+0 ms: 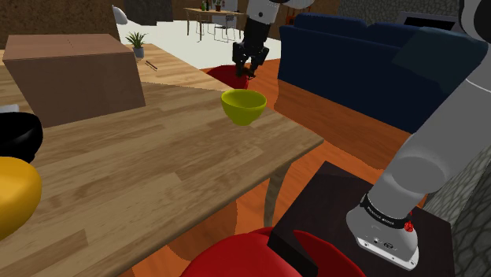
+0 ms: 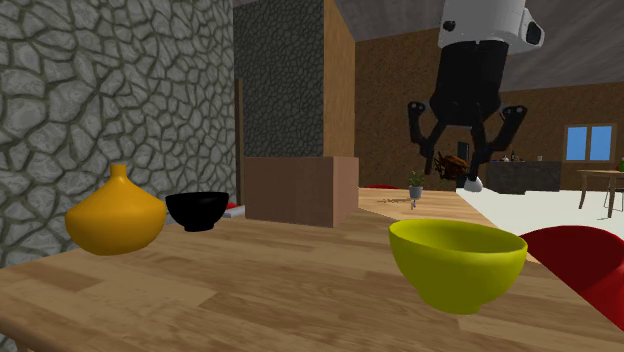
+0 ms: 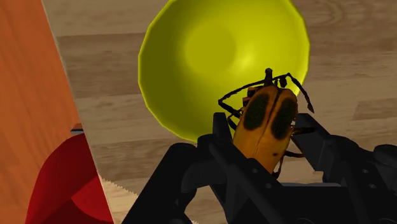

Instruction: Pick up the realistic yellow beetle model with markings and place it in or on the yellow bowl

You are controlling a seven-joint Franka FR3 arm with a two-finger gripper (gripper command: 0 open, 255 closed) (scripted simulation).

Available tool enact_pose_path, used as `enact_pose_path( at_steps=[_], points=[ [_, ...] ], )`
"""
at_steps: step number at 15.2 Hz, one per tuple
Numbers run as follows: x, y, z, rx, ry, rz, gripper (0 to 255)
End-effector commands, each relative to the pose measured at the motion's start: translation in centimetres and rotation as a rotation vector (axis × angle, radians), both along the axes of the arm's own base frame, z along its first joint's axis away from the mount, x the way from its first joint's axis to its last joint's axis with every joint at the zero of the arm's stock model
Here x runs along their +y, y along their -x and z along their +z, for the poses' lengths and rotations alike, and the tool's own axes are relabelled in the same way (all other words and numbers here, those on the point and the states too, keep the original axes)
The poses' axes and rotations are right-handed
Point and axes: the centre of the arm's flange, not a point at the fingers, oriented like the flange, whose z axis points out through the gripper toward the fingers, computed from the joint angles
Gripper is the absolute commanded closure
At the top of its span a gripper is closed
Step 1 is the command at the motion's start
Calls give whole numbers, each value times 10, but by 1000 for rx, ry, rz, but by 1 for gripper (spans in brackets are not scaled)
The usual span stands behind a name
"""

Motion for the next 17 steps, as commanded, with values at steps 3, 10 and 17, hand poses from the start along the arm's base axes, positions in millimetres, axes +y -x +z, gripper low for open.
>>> enact_pose_path(
  at_steps=[3,10,17],
  points=[
    [-3,1,-21,0,0,2,255],
    [-3,1,-58,0,0,2,255],
    [-3,1,-71,0,0,2,255]
  ],
)
